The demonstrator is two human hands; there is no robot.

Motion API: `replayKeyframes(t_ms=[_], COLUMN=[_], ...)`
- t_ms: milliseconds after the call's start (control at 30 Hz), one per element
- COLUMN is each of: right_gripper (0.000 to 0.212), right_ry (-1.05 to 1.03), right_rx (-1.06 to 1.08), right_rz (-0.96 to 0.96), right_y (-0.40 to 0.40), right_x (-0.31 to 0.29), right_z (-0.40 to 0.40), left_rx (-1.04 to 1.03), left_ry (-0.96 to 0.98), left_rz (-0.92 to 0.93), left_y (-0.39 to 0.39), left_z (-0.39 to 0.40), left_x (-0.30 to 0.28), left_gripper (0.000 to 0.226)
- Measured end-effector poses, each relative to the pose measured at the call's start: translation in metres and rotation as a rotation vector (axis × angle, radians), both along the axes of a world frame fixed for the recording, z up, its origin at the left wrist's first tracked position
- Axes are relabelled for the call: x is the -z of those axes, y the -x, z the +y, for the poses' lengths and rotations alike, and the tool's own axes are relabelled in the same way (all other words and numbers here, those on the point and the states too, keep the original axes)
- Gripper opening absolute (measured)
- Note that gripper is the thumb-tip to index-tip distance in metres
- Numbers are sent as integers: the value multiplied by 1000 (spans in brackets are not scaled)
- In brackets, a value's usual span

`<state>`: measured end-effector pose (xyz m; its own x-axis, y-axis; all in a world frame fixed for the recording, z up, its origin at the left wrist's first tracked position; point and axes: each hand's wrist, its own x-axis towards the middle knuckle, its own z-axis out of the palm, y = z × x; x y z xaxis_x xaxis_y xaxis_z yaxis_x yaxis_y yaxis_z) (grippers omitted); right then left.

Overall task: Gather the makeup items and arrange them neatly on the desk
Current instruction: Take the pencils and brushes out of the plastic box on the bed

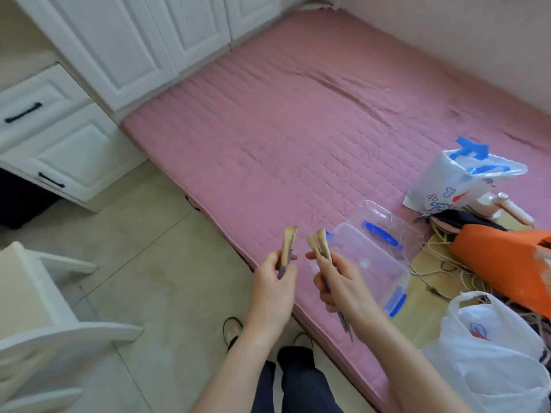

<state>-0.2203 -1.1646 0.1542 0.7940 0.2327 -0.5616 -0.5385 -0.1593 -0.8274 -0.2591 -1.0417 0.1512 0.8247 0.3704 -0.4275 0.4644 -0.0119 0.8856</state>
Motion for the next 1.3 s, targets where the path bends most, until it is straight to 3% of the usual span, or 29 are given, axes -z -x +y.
replayKeyframes(t_ms=[433, 833, 1300], right_gripper=[22, 19, 13], right_ry=[89, 153, 172], right_rx=[-413, -597, -757], right_rz=[-145, -184, -217], right_y=[10, 28, -46], right_x=[-26, -28, -32], right_z=[218, 397, 563], left_rx=[-439, -595, -797], left_ry=[10, 62, 82], left_rz=[18, -52, -89], left_y=[67, 108, 50], left_z=[229, 398, 542], left_x=[-18, -27, -24], left_gripper=[14, 16, 12])
